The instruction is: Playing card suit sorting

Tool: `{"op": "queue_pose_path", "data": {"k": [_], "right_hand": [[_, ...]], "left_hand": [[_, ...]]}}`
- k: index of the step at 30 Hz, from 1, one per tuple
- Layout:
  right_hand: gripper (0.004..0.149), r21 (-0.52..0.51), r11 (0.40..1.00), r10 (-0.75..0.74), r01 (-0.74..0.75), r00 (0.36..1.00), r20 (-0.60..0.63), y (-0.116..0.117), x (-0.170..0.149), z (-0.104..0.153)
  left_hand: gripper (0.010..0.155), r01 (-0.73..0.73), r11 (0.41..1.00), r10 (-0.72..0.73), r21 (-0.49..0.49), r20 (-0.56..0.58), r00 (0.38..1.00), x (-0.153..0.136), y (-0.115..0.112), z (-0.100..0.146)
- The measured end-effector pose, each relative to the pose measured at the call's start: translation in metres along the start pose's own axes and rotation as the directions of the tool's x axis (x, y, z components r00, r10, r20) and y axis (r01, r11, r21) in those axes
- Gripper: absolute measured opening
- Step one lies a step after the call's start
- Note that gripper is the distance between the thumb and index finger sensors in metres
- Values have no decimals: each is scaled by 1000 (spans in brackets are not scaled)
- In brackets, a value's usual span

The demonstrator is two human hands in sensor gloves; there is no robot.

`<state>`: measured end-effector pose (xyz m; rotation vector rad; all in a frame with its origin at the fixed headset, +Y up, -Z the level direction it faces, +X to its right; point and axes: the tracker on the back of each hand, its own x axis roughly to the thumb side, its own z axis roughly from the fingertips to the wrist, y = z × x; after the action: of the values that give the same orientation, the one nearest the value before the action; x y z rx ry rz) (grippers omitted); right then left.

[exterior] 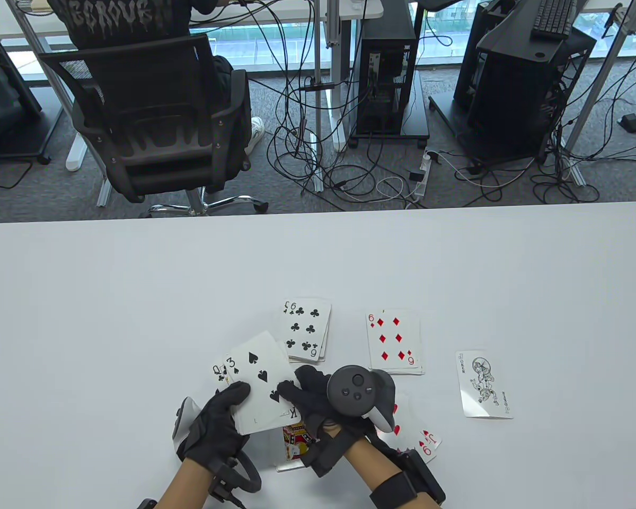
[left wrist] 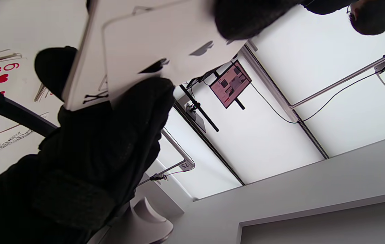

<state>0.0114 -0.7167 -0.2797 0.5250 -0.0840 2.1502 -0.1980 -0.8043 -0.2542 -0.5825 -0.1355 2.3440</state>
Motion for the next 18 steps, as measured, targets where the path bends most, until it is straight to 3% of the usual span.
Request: {"op": "queue_pose_path", "data": {"k": [12, 18], "right_hand": [[41, -212, 974, -110, 84, 987, -114, -34, -30, 17], [41, -266, 963, -95, 40, 976, -198, -53, -50, 32]], "left_hand": [[54, 8, 1000, -8, -10, 3, 1000, 0, 0, 0], [54, -6, 1000, 6, -1, 18, 1000, 1, 0, 0]]}}
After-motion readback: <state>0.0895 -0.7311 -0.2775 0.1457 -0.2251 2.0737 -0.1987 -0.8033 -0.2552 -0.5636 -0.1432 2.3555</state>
